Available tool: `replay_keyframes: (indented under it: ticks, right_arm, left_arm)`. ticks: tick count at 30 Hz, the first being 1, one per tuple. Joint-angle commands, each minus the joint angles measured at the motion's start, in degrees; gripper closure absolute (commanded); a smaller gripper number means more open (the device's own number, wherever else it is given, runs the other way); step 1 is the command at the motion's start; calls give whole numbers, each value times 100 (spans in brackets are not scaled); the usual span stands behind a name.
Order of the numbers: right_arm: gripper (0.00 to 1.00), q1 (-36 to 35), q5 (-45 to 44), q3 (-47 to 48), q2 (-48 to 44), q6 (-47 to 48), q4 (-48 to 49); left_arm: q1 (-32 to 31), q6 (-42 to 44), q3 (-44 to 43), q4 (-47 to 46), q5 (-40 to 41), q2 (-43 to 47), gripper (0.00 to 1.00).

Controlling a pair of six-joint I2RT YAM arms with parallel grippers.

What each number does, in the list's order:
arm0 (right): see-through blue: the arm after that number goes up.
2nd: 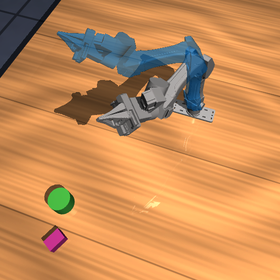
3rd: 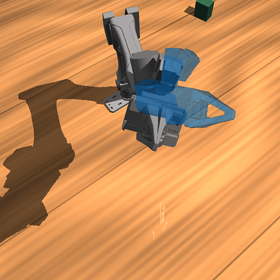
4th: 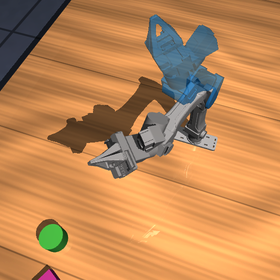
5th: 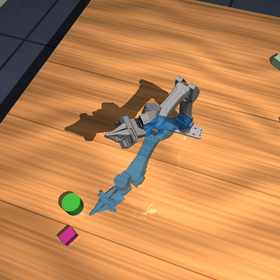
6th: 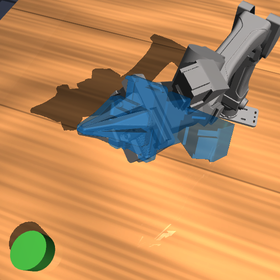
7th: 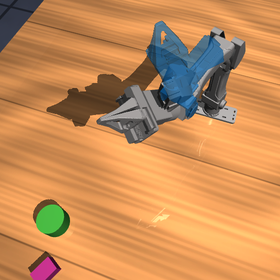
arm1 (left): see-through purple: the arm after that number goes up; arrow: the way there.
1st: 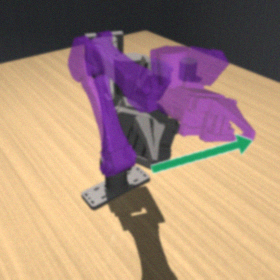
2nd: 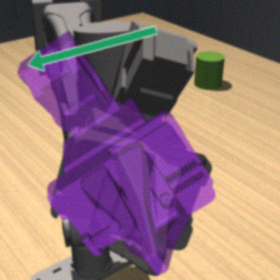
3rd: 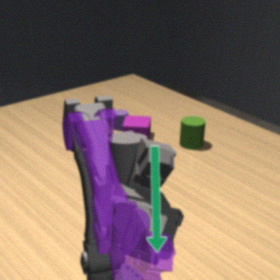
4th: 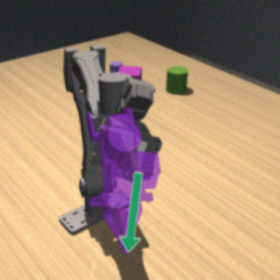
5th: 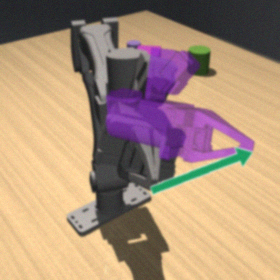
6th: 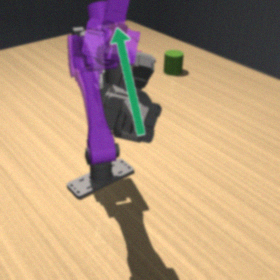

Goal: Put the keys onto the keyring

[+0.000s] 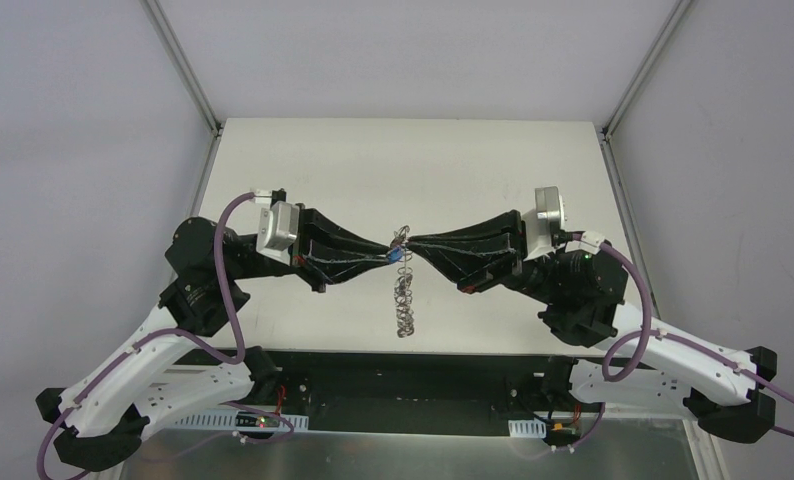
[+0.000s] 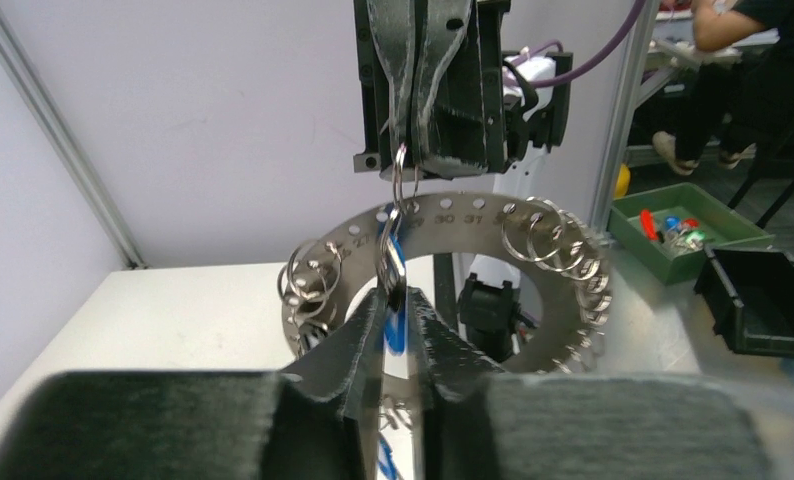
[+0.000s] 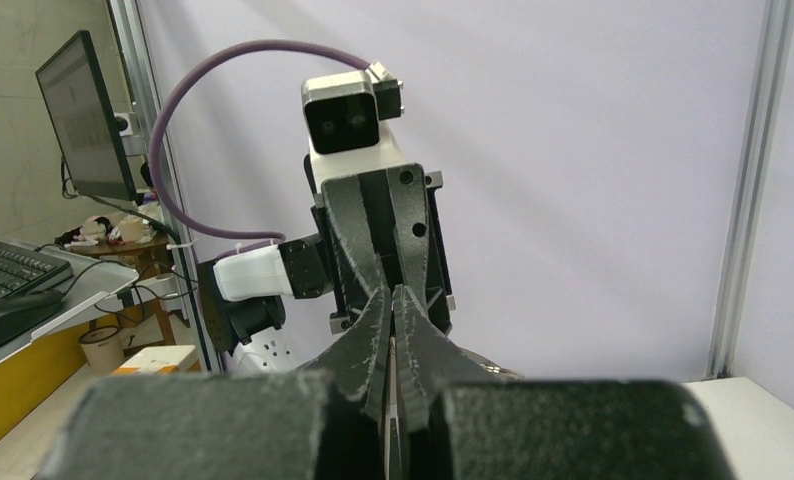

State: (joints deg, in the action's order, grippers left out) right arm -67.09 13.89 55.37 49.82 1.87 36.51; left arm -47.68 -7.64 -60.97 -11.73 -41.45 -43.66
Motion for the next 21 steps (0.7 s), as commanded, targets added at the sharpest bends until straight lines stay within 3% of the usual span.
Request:
replay_keyframes:
  ticks: [1,3,6,21]
  right_arm:
    - [100,-31,-109,229,-111,-90,773]
    - [100,-29,-107,220,-124,-99,738]
    - [100,-37,-92,211,-158,-115,684]
    - [100,-34,160,320,-159,-116,263]
  left_arm:
    - [-44,57,62,-187,119,179,64]
    - [-47,80,48,-130,177,226,53]
    - [-44,136,-58,-61,206,253,45]
    - [-44,121,-710,-270,-122,-283,39]
